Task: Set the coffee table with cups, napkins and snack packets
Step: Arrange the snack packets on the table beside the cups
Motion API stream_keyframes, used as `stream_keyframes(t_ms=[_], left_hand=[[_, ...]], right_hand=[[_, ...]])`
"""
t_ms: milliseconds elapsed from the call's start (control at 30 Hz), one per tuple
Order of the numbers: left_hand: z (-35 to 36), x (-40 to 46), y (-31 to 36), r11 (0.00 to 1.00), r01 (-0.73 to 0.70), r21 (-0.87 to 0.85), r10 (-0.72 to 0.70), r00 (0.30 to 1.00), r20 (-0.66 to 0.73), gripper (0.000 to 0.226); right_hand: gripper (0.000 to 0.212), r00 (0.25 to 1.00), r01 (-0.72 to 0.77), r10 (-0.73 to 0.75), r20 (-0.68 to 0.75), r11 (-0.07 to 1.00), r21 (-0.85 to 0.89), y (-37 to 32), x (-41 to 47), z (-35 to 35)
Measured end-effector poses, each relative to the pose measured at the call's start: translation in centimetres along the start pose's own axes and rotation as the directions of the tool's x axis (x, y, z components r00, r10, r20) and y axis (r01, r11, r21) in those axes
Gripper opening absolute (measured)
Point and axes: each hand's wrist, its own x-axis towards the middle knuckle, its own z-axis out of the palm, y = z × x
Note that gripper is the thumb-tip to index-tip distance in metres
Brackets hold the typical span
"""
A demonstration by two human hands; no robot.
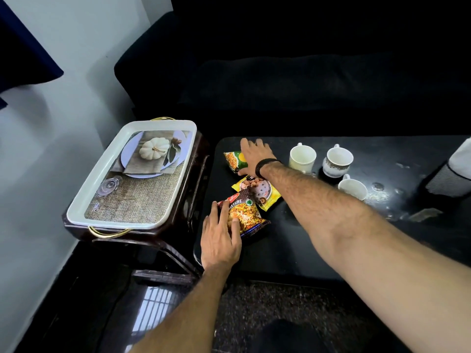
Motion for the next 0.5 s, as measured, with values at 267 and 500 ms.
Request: stream_keyframes(t_ms=[267,500], left_hand=[[0.0,0.2,-0.1,1.000,0.008,0.019,-0.008,1.000,0.008,0.053],[-0.4,0.0,0.2,1.000,0.018,-0.006,-0.018,1.000,0.017,0.053]], right_hand=[[0.064,0.888,0.016,0.063,-0.456,0.986,0.167,-1.8,-5.0,-2.3],[0.063,0.956,-0.078,0.112,-0.272,0.988,0.134,-0.6,-16.7,-2.3]])
